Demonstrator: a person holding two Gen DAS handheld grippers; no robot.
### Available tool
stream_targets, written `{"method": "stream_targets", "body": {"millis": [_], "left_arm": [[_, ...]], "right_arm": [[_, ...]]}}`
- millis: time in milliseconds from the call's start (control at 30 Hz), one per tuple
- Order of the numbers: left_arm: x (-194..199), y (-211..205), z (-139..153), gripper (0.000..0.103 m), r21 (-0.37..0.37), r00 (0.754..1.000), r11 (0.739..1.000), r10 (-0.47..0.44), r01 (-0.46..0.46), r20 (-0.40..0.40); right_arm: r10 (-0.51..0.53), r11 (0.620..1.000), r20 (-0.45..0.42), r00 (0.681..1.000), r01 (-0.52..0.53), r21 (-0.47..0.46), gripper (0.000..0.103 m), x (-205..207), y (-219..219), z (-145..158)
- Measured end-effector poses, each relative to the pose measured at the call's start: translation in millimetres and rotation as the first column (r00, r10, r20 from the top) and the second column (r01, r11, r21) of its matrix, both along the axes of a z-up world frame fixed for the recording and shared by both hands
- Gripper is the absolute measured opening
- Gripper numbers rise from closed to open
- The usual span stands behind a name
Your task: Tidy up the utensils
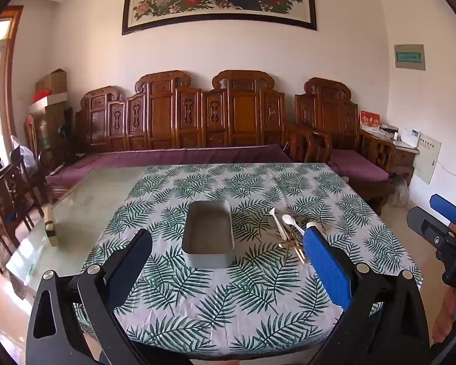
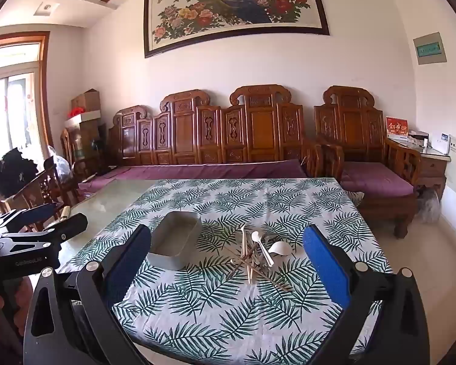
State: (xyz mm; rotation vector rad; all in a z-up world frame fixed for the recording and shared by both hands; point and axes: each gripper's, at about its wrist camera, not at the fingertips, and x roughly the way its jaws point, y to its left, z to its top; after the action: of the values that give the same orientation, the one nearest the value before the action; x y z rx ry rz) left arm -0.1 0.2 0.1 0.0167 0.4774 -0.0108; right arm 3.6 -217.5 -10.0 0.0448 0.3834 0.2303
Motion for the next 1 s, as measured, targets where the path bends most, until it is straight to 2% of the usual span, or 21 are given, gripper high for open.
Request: {"method": "stream_targets", "body": {"millis": [333, 1000], "left_arm": [[2, 3, -1, 0.096, -0.001, 1.0, 1.0, 0.002, -0.002, 0.001], [-7, 0, 15, 0.096, -0.012, 1.0, 1.0, -0.001, 0.001, 0.017]], "right_arm": [[-0.002, 1.0, 0.005, 1.0, 0.002, 0.002, 0.1, -1, 0, 0], [0.001, 1.0, 0.016, 1.0, -0.001, 0.007, 0.1, -7, 1, 10]]}}
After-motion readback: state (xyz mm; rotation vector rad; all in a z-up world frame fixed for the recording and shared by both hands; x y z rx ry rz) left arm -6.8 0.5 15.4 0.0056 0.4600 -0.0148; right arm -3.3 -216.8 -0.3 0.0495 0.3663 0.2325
